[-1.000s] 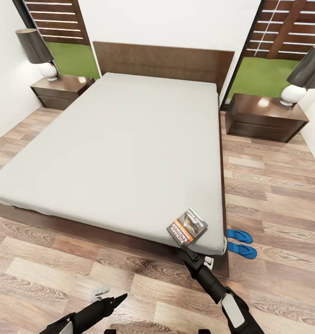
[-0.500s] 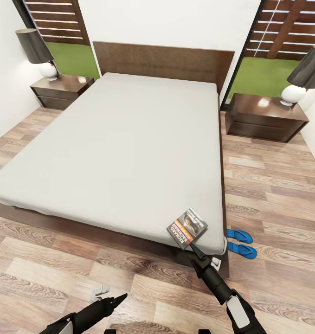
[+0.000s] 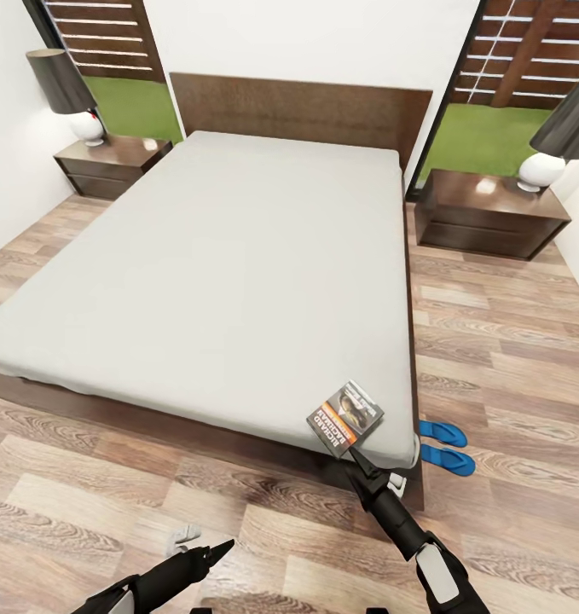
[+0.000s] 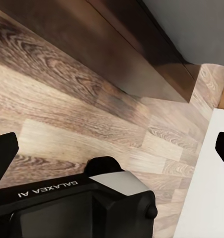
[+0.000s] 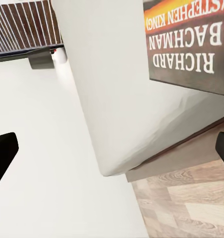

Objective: In the bedroom, move the book from the bed onto either nightstand, and place the two sandals side by side next to the bed.

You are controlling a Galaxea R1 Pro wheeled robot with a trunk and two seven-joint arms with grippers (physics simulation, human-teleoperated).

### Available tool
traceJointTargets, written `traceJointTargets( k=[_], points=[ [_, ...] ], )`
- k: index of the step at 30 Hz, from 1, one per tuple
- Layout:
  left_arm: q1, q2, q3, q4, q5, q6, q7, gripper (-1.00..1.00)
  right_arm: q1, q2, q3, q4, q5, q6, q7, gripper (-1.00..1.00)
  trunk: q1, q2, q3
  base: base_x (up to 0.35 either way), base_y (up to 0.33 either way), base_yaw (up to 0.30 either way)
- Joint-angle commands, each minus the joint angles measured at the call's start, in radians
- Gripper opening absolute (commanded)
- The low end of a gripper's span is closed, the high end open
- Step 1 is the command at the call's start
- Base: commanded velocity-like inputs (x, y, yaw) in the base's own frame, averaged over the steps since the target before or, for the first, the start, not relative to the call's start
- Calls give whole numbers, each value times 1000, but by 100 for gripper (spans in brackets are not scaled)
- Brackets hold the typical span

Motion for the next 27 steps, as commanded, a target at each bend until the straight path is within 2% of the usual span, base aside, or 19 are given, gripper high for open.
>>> traceJointTargets(
  k=[1, 27],
  points=[
    [0, 0, -5, 1, 8, -1, -2, 100, -1, 1, -5, 0, -1, 8, 2, 100, 4, -8, -4, 0, 0, 0],
    [0, 0, -5, 1, 8, 0, -2, 100, -1, 1, -5, 0, -1, 8, 1, 100, 104, -190, -85, 0, 0, 0]
  ],
)
